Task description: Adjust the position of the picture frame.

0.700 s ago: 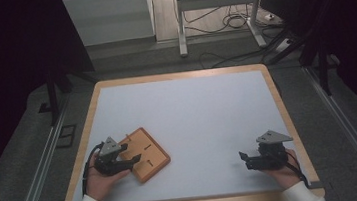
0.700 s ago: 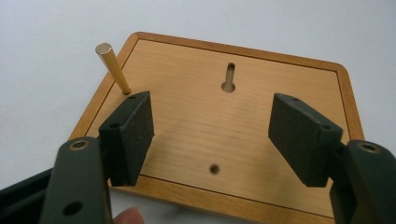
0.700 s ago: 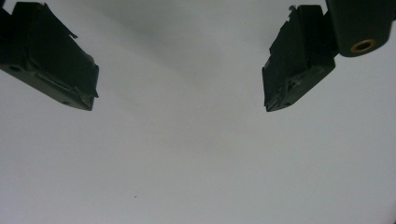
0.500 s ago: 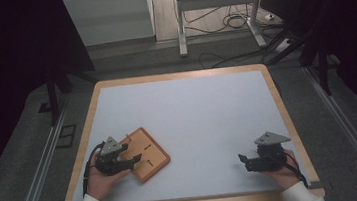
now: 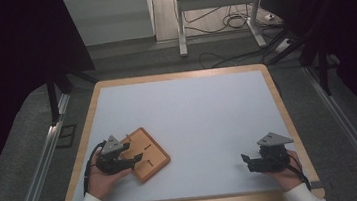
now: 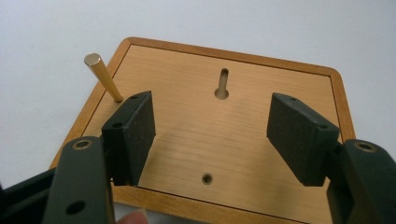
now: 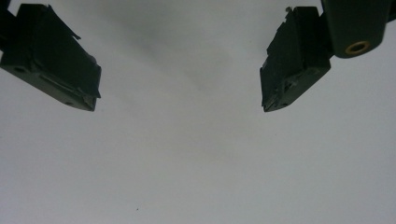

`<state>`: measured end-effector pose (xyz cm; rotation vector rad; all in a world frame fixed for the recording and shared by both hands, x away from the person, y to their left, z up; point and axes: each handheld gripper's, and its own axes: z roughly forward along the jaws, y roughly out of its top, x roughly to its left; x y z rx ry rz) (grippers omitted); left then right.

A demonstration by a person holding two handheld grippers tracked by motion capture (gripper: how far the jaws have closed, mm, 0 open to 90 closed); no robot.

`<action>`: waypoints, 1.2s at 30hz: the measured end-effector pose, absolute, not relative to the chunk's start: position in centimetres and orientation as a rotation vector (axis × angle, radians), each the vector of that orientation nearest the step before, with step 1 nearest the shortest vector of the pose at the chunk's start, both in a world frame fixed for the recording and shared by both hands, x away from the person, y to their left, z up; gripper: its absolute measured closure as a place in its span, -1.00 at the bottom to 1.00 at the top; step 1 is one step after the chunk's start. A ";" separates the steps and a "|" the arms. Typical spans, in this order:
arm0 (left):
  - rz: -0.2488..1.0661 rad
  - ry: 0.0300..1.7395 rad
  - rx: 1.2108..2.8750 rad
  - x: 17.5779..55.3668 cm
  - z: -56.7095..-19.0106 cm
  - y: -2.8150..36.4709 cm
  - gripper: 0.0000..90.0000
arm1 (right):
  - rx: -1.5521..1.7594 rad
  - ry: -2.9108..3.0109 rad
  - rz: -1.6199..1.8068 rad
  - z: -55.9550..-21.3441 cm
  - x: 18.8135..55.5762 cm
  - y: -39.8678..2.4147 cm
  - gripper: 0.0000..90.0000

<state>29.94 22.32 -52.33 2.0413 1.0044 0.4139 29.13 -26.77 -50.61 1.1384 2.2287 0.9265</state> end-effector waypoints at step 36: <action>0.456 1.122 2.032 32.5 -51.4 24.7 -0.31 | 1.128 2.253 0.927 -51.0 29.1 -26.6 -0.68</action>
